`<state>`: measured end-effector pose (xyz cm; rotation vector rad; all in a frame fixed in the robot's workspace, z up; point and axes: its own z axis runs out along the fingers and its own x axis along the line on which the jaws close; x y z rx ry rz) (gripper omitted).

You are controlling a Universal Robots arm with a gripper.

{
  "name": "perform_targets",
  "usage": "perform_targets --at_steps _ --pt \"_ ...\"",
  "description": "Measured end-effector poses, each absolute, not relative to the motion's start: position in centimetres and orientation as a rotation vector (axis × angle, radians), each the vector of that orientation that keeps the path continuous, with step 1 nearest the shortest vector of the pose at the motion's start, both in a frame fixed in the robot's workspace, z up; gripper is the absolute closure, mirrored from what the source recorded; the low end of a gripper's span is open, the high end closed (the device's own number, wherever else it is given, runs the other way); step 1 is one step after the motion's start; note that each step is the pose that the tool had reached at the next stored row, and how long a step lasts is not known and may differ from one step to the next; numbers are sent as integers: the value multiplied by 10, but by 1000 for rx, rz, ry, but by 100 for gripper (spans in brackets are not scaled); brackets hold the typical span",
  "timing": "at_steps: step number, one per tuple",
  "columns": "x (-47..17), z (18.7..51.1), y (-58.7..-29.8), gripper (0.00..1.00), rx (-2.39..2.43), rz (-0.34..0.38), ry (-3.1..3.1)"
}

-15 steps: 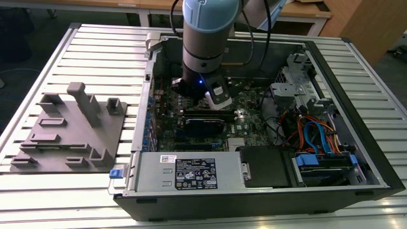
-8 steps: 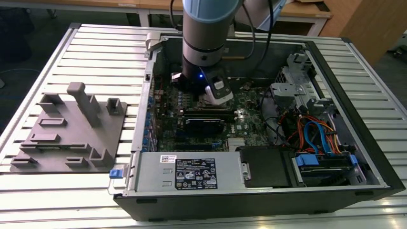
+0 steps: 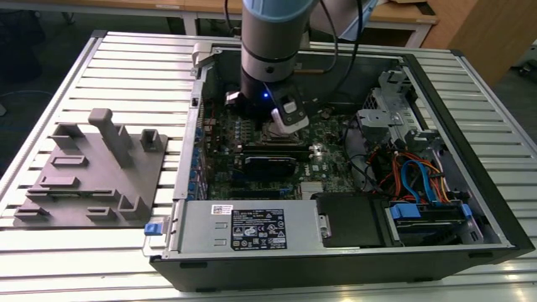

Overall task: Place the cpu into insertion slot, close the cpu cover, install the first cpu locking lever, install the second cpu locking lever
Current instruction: 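Install the second cpu locking lever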

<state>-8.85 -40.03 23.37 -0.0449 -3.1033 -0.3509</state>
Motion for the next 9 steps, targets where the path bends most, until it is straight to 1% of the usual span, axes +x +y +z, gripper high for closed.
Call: perform_targets --at_steps 9 --pt "-76 234 -397 90 -55 -345 -3100"
